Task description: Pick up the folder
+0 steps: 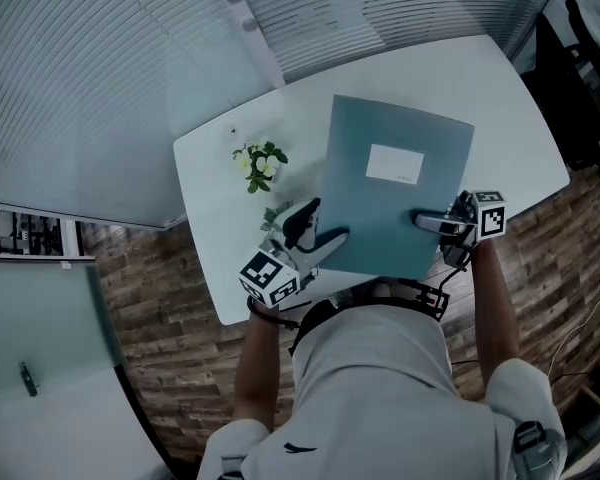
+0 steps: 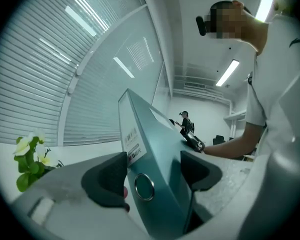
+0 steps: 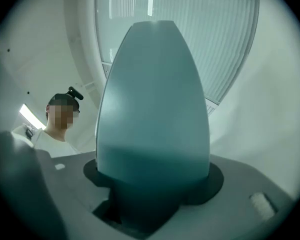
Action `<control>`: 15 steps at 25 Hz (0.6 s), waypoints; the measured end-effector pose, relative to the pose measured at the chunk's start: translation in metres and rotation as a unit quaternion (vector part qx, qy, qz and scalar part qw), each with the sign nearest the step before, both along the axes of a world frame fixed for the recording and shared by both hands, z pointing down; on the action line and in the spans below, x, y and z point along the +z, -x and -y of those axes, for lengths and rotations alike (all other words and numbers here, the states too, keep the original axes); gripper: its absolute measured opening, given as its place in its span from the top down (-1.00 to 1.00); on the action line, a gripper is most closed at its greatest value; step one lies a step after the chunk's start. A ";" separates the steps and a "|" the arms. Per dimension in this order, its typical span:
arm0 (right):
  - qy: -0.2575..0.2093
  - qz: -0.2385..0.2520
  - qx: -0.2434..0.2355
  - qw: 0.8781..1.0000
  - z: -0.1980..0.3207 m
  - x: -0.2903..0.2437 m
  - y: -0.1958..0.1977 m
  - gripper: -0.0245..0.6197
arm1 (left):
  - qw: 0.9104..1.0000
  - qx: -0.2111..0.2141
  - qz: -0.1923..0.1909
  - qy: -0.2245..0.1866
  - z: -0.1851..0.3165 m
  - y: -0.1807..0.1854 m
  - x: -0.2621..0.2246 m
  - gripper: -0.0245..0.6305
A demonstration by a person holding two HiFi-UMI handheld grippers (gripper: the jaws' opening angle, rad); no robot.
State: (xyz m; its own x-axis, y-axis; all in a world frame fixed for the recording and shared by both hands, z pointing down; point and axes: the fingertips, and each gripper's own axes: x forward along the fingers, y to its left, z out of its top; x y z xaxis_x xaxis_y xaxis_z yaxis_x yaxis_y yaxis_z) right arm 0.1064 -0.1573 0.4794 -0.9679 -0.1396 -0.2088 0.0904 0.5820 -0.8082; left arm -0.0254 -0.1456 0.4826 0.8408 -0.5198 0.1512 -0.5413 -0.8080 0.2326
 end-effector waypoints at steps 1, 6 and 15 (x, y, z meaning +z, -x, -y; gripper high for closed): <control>-0.006 -0.003 0.005 1.000 -0.002 -0.004 0.001 -0.12 | 1.000 0.001 0.000 -0.001 0.000 0.000 -0.002 -0.15; -0.033 -0.023 0.029 0.999 -0.011 -0.023 0.003 -0.15 | 1.000 0.005 -0.008 -0.008 -0.002 0.000 -0.013 -0.16; -0.154 -0.065 0.095 0.981 -0.022 -0.068 0.010 -0.10 | 0.997 -0.049 -0.037 -0.048 0.004 0.003 -0.048 -0.22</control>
State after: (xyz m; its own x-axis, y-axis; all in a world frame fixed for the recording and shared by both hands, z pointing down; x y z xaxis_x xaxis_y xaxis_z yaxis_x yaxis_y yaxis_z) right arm 0.0966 -0.1348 0.4109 -0.9515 -0.2703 -0.1467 -0.1354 0.7965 -0.5893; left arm -0.0280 -0.1495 0.4348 0.7928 -0.6084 0.0368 -0.6025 -0.7730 0.1987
